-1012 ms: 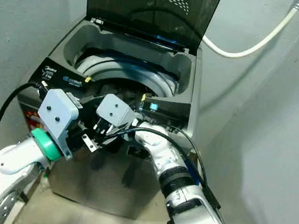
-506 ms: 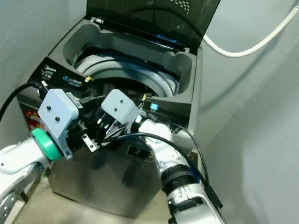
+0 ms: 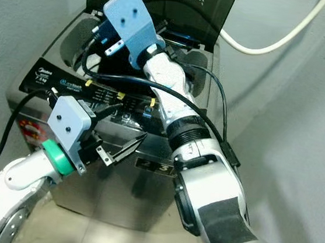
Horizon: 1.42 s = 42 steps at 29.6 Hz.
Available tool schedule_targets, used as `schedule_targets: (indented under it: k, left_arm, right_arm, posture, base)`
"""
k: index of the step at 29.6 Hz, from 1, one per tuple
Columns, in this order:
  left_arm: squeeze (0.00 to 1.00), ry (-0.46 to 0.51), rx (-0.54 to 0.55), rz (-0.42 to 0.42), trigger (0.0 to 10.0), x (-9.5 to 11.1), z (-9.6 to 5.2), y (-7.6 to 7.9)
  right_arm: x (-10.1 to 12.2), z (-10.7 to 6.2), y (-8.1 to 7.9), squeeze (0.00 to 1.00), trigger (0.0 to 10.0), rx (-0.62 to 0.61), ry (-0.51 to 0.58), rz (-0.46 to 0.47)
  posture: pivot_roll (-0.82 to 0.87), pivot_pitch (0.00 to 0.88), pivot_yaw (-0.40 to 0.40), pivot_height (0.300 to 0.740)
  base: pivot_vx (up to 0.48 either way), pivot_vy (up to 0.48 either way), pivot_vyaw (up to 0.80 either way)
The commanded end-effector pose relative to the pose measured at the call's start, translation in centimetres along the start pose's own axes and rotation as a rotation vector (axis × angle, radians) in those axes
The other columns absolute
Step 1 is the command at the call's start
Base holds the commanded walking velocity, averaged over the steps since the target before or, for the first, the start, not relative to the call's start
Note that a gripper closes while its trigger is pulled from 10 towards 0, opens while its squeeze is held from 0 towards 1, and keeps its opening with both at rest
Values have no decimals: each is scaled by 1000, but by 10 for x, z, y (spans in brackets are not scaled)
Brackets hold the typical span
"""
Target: Clothes washing
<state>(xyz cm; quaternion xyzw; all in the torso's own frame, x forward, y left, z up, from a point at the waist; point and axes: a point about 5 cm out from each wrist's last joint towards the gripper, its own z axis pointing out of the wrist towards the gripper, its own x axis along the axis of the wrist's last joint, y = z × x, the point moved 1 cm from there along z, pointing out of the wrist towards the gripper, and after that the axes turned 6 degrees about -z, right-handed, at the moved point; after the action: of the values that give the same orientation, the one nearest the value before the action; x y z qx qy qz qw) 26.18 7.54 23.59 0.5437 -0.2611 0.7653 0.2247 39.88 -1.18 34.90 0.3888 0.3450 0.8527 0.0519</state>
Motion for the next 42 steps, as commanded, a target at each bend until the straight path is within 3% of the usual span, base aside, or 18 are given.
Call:
schedule_targets:
  k: [1, 4, 5, 9, 10, 13, 18, 22, 27, 28, 29, 32, 35, 37, 38, 41, 42]
  left_arm:
    - [0, -2, -13, -16, 10000, -3, 1, 5]
    - [0, 1, -6, -16, 10000, -2, 1, 5]
    - [0, 0, 2, -12, 10000, -2, 0, 4]
    - [0, -2, 12, -8, 10000, -2, -2, 2]
    - [0, -5, 14, -7, 10000, -2, -3, 1]
    - [0, -9, 6, -5, 10000, -2, -2, 1]
    - [0, -9, 2, -3, 10000, -2, -1, 1]
    - [0, -8, -18, -3, 10000, -2, 1, 1]
    - [0, -8, -23, 0, 10000, -2, 1, 1]
    - [0, -10, -16, 8, 10000, -1, 0, -2]
    - [0, -10, -16, 8, 10000, -1, 0, -2]
    - [0, -32, 32, 16, 10000, -4, -5, -10]
    - [0, -36, 58, 9, 10000, -6, -5, -14]
    - [0, -25, 136, -7, 10000, -4, -4, -25]
    - [0, -25, 136, -7, 10000, -4, -4, -25]
    - [0, -20, 231, 16, 10000, -2, -2, -43]
    - [0, -20, 231, 16, 10000, -2, -2, -43]
  right_arm:
    - [17, 12, -1, 0, 10000, -40, 21, -36]
    - [20, 16, -13, 0, 10000, -13, 0, -69]
    - [15, 14, -23, 0, 10000, 35, -23, -82]
    - [6, 10, -34, 0, 10000, 85, -58, -75]
    - [0, 8, -37, 1000, 10000, 94, -85, -67]
    - [-14, 3, -31, 1000, 10000, 40, -150, -99]
    - [-17, 2, -26, 1000, 10000, 9, -168, -117]
    - [-32, -3, -9, 1000, 10000, -91, -272, -91]
    - [-38, -6, 1, 1000, 10000, -121, -284, -61]
    - [-44, -13, 11, 0, 10000, -150, -278, -17]
    - [-44, -13, 11, 0, 10000, -150, -278, -17]
    - [-62, -33, 35, 0, 10000, -257, -264, 89]
    - [-70, -42, 41, 0, 10000, -292, -274, 120]
    - [-93, -71, 49, 0, 10000, -357, -308, 181]
    - [-93, -71, 49, 0, 10000, -357, -308, 181]
    - [-112, -114, 53, 0, 10000, -464, -325, 216]
    - [-112, -114, 53, 0, 10000, -464, -325, 216]
  posture:
    - [72, 57, -78, 740]
    - [84, 55, -86, 740]
    - [89, 55, -89, 740]
    - [96, 56, -89, 740]
    - [98, 54, -81, 740]
    - [92, 52, -69, 740]
    - [92, 52, -69, 740]
    - [81, 43, -47, 740]
    - [92, 37, -45, 740]
    - [98, 36, -46, 740]
    - [98, 36, -46, 740]
    - [110, 30, -44, 740]
    - [110, 29, -44, 740]
    - [110, 24, -35, 740]
    - [110, 24, -35, 740]
    - [109, 15, -15, 740]
    - [109, 15, -15, 740]
  base:
    - [0, 0, 0]
    - [0, 0, 0]
    - [0, 0, 0]
    - [0, 0, 0]
    - [0, 0, 0]
    - [0, 0, 0]
    - [0, 0, 0]
    - [0, 0, 0]
    - [0, 0, 0]
    - [0, 0, 0]
    - [0, 0, 0]
    - [0, 0, 0]
    - [0, 0, 0]
    - [0, 0, 0]
    - [0, 0, 0]
    - [0, 0, 0]
    - [0, 0, 0]
